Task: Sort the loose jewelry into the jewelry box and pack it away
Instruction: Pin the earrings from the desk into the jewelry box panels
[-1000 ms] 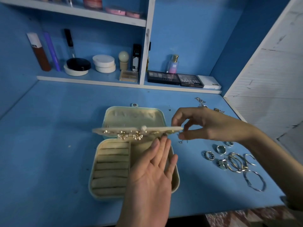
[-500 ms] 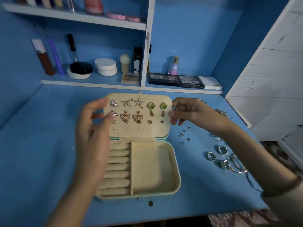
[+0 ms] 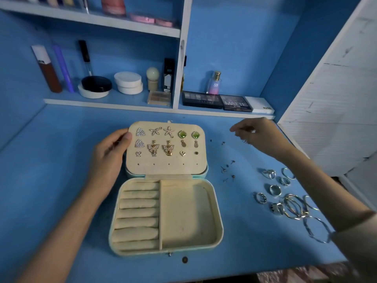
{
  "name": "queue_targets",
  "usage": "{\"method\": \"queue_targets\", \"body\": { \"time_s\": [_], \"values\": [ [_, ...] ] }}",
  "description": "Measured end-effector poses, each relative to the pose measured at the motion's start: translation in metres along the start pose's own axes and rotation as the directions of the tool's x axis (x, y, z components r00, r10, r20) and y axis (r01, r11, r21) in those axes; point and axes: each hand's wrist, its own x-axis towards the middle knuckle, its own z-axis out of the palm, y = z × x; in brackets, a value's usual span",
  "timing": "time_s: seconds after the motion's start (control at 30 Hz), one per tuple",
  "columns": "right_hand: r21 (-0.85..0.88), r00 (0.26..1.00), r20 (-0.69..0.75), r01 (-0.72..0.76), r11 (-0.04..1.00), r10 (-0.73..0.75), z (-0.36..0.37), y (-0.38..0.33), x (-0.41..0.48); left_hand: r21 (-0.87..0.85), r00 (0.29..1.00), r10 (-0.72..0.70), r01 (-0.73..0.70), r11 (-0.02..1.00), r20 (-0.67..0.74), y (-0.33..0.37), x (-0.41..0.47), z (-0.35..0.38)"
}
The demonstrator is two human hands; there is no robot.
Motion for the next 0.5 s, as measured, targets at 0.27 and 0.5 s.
{"method": "queue_targets", "body": {
  "time_s": [0.27,0.5],
  "values": [
    [-0.156,1.000,0.018,0.016,0.988,-0.013,0.024,0.026,0.005,-0.036,1.000,-0.026,0.026,0.999,0.006,-0.009,0.006,-0.002],
    [-0.215,0.997,0.035,0.080,0.973,-0.074,0.030,0.025,0.013,-0.060,1.000,-0.019,0.019,0.998,0.002,-0.013,0.007,-0.002]
  ]
}}
